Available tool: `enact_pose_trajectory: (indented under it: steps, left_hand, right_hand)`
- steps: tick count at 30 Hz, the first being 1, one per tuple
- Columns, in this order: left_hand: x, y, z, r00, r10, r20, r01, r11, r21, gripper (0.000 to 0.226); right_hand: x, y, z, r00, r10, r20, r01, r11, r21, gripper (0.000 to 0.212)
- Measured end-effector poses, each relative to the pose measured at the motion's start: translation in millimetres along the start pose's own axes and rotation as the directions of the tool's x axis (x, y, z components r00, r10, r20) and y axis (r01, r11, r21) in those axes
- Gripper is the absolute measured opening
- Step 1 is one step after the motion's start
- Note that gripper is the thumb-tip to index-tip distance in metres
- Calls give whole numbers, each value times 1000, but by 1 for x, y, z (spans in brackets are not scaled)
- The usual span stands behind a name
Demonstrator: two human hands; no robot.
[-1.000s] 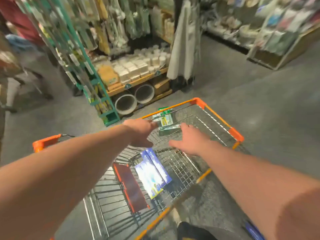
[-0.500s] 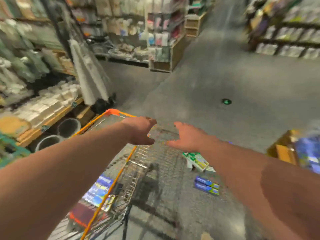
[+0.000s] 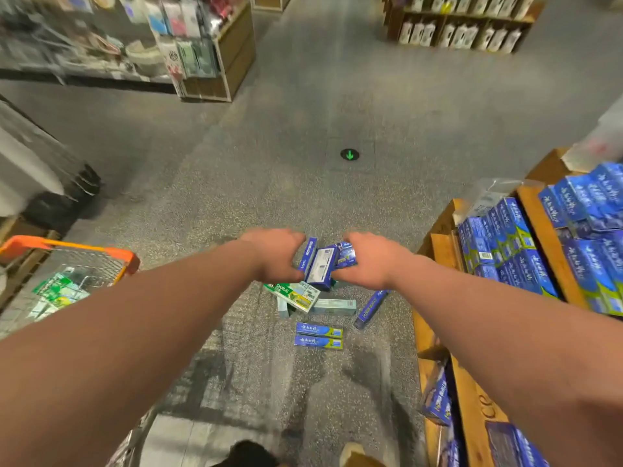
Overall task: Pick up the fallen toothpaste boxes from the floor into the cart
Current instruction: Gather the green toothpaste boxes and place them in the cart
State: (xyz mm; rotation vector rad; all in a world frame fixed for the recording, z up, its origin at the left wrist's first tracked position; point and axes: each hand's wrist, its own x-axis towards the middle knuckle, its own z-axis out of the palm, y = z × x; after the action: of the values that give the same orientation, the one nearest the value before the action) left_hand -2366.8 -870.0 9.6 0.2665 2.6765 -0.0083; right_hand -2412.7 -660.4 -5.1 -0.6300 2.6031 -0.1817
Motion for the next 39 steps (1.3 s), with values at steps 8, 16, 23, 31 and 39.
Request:
enact_pose_trajectory:
  steps: [8, 16, 23, 31, 39]
  left_hand:
    - [140, -74, 24, 988, 63, 141, -63, 998, -3, 74]
    - [298, -157, 104, 936, 148, 318, -142, 989, -42, 54]
    - [419, -188, 231, 880, 127, 458, -110, 992, -65, 39]
    - [512, -191, 427, 874, 136, 466, -139, 990, -28, 62]
    - [585, -150, 549, 841, 311, 444, -365, 930, 39, 106]
  right_hand:
    - [126, 25, 22, 991, 83, 109, -92, 993, 79, 65]
    - [284, 35, 86, 946, 199, 256, -245, 956, 161, 81]
    - [426, 76, 222, 920, 147, 364, -226, 956, 185, 70]
    - [525, 132, 416, 849, 143, 510, -297, 926, 234, 77]
    - [537, 192, 527, 789, 183, 586, -274, 959, 69, 64]
